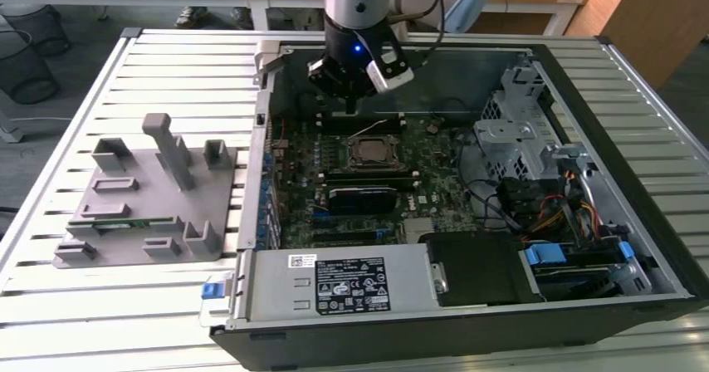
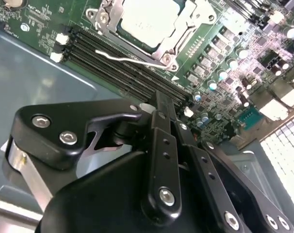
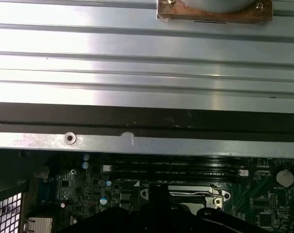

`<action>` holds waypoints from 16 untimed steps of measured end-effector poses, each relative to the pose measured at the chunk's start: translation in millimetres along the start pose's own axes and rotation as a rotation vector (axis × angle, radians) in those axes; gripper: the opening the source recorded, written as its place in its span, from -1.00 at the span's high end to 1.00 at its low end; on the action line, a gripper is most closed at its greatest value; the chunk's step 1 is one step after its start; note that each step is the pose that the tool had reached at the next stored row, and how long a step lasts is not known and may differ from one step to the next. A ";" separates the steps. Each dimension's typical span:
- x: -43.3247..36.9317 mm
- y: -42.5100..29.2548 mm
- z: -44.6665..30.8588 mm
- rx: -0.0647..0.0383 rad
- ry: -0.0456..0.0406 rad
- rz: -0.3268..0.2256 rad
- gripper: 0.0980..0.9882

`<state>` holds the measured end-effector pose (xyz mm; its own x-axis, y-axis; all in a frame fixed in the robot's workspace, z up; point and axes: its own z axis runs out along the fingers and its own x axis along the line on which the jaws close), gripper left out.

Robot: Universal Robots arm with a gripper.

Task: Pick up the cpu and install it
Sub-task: 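Install the first cpu locking lever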

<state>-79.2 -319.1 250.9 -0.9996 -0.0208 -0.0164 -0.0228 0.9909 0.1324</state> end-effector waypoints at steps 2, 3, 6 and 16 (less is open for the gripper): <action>-1.9 -0.4 1.4 0.000 -0.0002 0.002 0.98; -3.9 -0.5 2.2 0.001 -0.0002 0.002 0.98; -7.4 -0.8 3.8 0.002 -0.0001 0.002 0.98; -16.4 -1.9 9.7 0.002 0.0014 -0.010 0.98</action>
<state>-62.6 -319.3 241.3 -0.9994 -0.0311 -0.0163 -0.0330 0.9909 0.1305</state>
